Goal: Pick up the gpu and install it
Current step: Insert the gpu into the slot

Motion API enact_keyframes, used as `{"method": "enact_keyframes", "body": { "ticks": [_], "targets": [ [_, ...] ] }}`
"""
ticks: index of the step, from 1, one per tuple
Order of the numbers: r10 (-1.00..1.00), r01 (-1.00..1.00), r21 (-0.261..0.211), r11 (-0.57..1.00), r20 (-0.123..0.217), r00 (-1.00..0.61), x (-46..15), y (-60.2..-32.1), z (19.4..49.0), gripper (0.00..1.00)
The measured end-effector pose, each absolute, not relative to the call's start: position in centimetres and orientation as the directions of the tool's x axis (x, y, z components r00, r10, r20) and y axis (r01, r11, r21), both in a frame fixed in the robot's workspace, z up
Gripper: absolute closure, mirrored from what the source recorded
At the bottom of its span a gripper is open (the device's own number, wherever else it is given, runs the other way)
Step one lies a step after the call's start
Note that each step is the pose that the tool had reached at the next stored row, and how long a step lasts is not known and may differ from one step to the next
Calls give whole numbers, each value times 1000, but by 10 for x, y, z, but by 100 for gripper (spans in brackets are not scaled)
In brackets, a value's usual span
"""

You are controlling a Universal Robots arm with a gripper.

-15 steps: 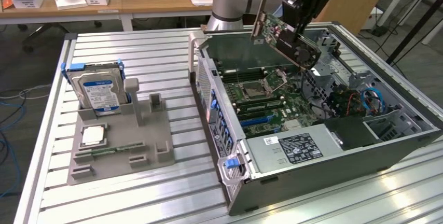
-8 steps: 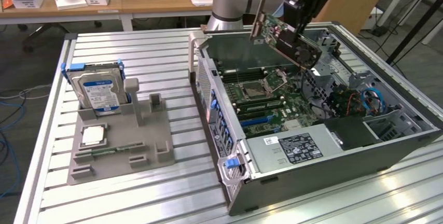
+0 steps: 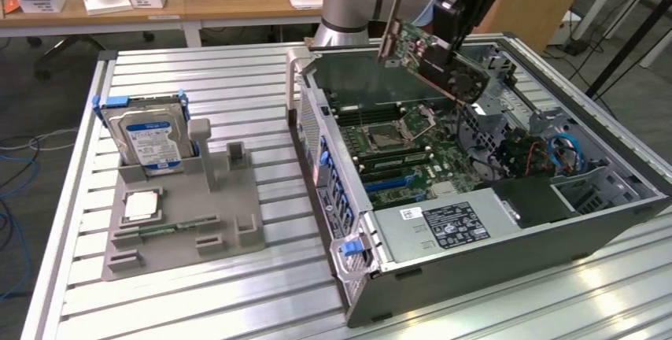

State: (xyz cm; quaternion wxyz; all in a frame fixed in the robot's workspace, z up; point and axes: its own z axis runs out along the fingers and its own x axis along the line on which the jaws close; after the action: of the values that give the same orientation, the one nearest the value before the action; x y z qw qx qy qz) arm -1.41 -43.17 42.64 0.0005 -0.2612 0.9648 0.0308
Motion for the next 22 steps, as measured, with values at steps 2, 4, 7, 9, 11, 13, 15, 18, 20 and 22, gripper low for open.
{"method": "enact_keyframes", "body": {
  "ticks": [2,4,7,9,11,13,15,18,20,22],
  "targets": [
    [-517,-517,59,854,-17,-856,-14,-432,426,74],
    [-530,-530,59,846,-17,-848,-13,-432,426,74],
    [-549,-549,60,834,-17,-835,-13,-432,426,74],
    [-562,-562,60,825,-17,-827,-13,-432,426,74],
    [-574,-574,60,817,-17,-819,-12,-432,426,74],
    [-587,-586,60,808,-18,-810,-12,-432,426,74],
    [-599,-598,60,799,-18,-801,-12,-432,426,74],
    [-617,-617,60,785,-18,-787,-11,-432,426,74],
    [-628,-628,60,776,-18,-778,-11,-432,426,74],
    [-640,-640,60,766,-18,-768,-11,-432,426,74]
  ]
}}
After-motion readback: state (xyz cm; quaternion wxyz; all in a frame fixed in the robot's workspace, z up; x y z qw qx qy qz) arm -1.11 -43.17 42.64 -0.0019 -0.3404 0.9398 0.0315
